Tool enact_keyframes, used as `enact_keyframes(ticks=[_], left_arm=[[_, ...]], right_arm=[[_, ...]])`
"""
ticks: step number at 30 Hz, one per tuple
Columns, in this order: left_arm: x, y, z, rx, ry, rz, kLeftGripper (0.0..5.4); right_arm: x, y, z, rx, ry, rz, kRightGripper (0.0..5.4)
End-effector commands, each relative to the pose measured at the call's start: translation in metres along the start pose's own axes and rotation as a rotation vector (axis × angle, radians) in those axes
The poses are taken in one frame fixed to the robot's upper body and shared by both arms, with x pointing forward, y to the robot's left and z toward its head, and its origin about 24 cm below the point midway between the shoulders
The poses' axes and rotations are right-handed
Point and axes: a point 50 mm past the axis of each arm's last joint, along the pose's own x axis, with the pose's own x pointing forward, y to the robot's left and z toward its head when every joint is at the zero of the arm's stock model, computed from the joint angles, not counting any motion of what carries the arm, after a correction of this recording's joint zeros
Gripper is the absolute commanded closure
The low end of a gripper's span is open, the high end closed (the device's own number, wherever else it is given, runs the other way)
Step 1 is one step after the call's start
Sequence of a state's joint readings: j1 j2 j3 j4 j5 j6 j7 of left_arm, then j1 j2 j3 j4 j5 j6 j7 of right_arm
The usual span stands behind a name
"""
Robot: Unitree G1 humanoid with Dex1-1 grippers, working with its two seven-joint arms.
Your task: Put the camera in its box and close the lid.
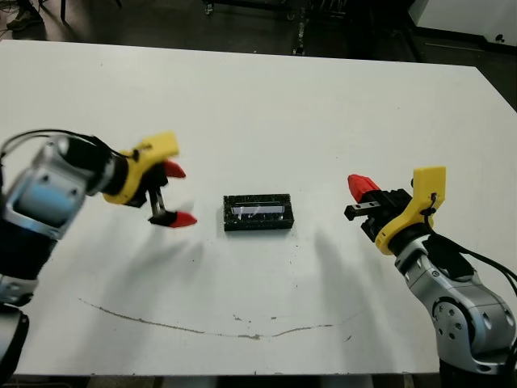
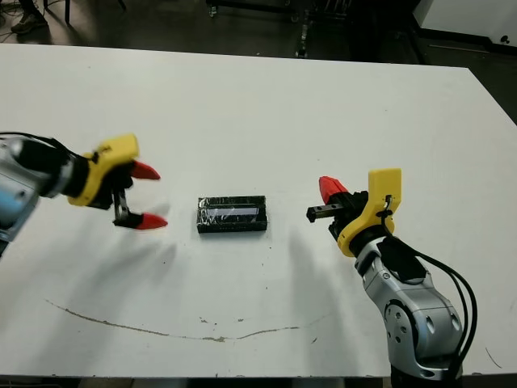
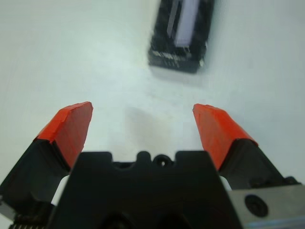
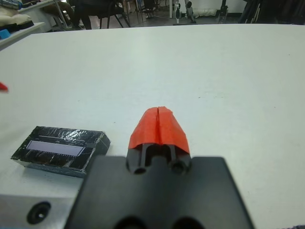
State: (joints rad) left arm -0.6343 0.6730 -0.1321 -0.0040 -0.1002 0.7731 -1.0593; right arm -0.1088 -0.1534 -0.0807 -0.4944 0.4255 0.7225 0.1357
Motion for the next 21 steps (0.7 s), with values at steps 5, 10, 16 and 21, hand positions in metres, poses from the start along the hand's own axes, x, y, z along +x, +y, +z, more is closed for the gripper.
enact_keyframes(ticks=[5,10,16,21], left_arm=[[0.002,-0.017,-0.006,-0.264,-0.379,0.293,0.59],[0.006,-0.036,-0.014,-0.376,-0.573,0.369,1.29],[0.012,-0.058,-0.030,-0.420,-0.707,0.535,2.16],[0.020,-0.077,-0.049,-0.467,-0.802,0.738,2.91]], right_arm=[[0.001,-0.002,-0.004,0.024,0.003,-0.016,5.40],[0.001,-0.003,-0.004,0.040,-0.017,-0.039,5.40],[0.003,-0.007,-0.006,-0.003,-0.083,-0.106,5.40],[0.007,-0.009,-0.008,0.002,-0.143,-0.157,5.40]])
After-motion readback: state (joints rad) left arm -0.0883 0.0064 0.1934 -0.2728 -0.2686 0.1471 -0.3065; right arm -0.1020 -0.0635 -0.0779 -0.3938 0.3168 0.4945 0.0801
